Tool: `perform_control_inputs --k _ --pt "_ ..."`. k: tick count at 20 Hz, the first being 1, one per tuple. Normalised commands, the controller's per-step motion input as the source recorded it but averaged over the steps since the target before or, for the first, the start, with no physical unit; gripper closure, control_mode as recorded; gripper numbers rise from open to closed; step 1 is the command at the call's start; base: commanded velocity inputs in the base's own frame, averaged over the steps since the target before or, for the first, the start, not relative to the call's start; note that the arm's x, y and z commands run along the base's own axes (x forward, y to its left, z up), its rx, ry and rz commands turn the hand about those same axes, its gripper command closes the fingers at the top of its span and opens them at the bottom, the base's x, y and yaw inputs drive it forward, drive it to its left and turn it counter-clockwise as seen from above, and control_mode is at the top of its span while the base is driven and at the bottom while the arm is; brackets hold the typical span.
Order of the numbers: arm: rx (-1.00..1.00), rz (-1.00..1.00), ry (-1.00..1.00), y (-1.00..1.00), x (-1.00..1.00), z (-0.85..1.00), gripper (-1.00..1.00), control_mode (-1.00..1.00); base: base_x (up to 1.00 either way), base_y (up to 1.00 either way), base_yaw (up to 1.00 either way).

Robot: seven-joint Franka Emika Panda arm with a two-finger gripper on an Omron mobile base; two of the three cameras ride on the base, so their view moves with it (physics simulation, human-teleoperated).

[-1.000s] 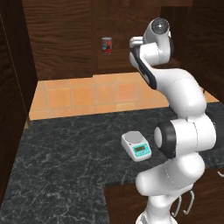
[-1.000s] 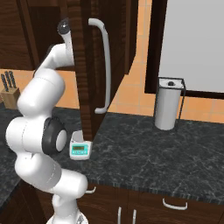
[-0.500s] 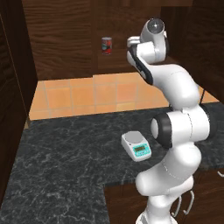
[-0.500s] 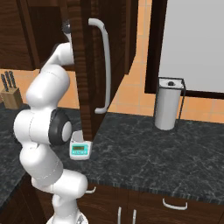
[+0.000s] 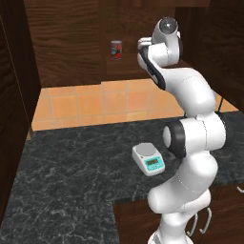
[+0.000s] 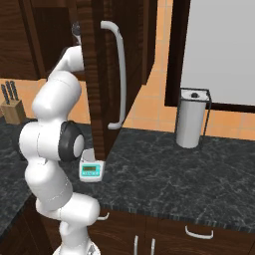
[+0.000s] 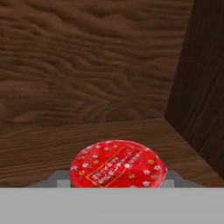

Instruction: Pick the yogurt and place it on the digital scale for weighing, and close the cabinet.

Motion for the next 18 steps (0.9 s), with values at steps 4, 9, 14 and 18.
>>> perform_control_inputs --k 4,9,14,18 --pt "0.08 0.02 -0.25 0.10 -0.87 -0.06 1.00 -1.00 0.00 0.00 0.00" --pt "0.12 0.01 -0.01 0.28 -1.00 0.00 1.00 -1.00 0.00 0.00 0.00" --pt "0.01 0.02 0.00 0.37 -1.00 0.00 1.00 -1.00 0.00 0.00 0.00" --pt "0.07 0.03 -0.01 0.47 -1.00 -0.07 1.00 -1.00 0.00 0.00 0.00"
